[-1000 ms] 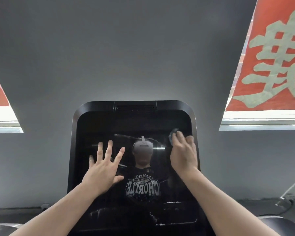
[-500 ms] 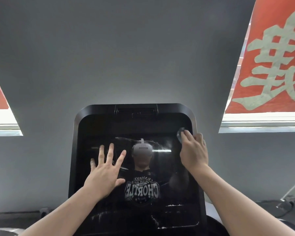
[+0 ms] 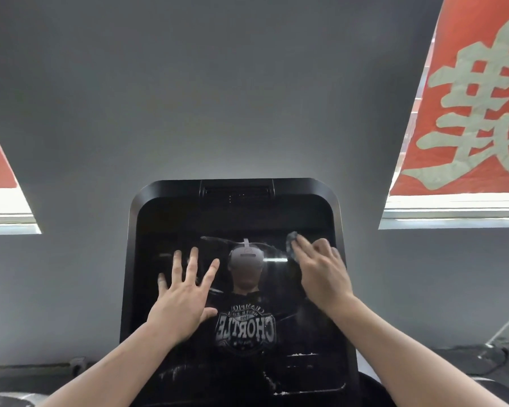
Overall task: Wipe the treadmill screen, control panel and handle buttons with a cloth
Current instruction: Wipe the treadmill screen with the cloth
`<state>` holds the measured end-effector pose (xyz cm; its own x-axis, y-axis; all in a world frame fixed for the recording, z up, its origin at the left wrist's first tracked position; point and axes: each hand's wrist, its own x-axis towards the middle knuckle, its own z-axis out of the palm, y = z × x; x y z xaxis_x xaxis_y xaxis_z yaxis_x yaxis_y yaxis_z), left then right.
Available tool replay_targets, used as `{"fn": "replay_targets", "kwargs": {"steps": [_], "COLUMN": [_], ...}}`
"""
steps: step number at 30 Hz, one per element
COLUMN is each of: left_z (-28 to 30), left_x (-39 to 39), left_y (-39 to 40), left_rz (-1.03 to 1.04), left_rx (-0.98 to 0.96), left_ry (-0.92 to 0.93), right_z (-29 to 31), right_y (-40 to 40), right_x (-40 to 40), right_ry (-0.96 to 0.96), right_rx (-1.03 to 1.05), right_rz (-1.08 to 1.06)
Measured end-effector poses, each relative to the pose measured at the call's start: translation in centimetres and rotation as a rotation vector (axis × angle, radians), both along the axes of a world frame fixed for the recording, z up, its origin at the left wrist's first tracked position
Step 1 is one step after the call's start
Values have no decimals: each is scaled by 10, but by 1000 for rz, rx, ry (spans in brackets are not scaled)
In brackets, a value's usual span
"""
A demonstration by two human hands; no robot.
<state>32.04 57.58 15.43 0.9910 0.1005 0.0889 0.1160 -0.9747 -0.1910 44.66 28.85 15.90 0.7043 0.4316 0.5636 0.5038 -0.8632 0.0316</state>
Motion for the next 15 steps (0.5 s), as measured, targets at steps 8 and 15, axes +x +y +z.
{"fn": "replay_targets", "kwargs": {"steps": [8,15], "left_z": [-3,-7], "left_x": [2,3], "left_y": [1,3], "left_rz": [-3,-16], "left_rx": [1,-17], "left_ry": [-13,-42], "right_z": [-14,-16], "right_y": [-18,-12], "right_x": [1,-3], "right_ry": [7,-52], "right_rx": [-15,-11], "right_rz": [9,-24]}}
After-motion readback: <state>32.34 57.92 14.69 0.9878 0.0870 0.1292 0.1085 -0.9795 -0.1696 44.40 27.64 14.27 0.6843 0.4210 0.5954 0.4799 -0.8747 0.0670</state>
